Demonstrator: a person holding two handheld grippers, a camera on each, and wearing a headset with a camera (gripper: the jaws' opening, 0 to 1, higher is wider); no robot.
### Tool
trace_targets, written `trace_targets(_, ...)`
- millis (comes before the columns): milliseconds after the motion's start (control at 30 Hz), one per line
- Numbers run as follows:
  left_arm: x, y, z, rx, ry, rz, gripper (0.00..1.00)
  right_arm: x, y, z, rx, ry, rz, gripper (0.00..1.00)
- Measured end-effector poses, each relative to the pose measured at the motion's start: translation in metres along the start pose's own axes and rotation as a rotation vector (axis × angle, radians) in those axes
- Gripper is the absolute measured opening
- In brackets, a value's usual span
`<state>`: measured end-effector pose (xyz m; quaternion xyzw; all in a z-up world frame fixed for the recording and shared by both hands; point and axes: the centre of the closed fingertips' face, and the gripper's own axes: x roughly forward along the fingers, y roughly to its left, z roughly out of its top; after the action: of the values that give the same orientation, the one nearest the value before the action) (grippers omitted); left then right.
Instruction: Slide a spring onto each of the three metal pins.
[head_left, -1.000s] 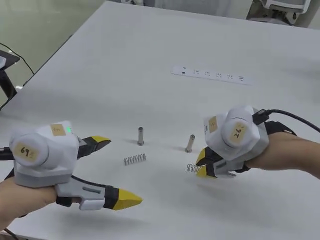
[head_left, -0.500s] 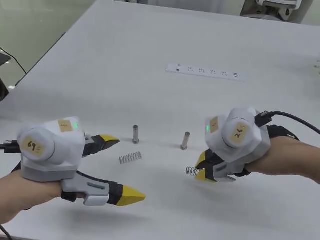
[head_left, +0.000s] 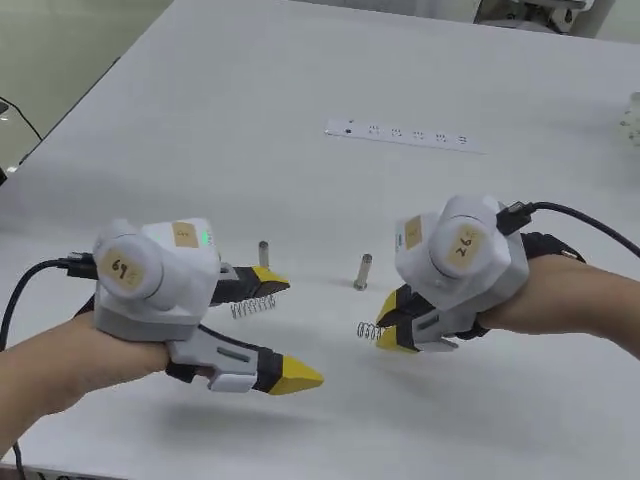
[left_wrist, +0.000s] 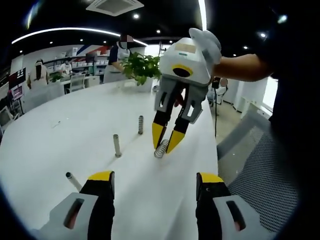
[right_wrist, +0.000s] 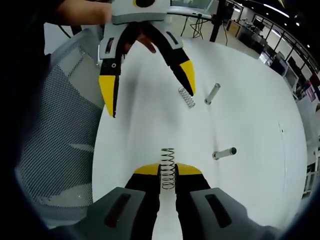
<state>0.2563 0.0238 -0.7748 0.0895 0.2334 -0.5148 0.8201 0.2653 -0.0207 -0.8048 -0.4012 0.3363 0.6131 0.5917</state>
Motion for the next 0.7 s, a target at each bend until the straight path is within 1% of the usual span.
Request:
trace_targets(167,0.009,0.001,0.004,0.025,0.001,-0.012,0.54,0.000,0.001,0.006,-0.004,-0.003,0.007,0.08)
trace_targets(367,0.018,0.003,0.009,0.043,-0.014,-0.015,0.43,0.001,0.003,0.009,-0.009,0.001,0.016,0.08)
trace_targets(533,0.025,0.001,0.010,0.057,-0.014,-0.026,0.39,0.002,0.005,0.012,-0.005,-0.006,0.023,0.08)
trace_targets(700,0.030,-0.001,0.013,0.070,-0.022,-0.035,0.33,0.002,0.007,0.013,-0.009,-0.010,0.028,0.08)
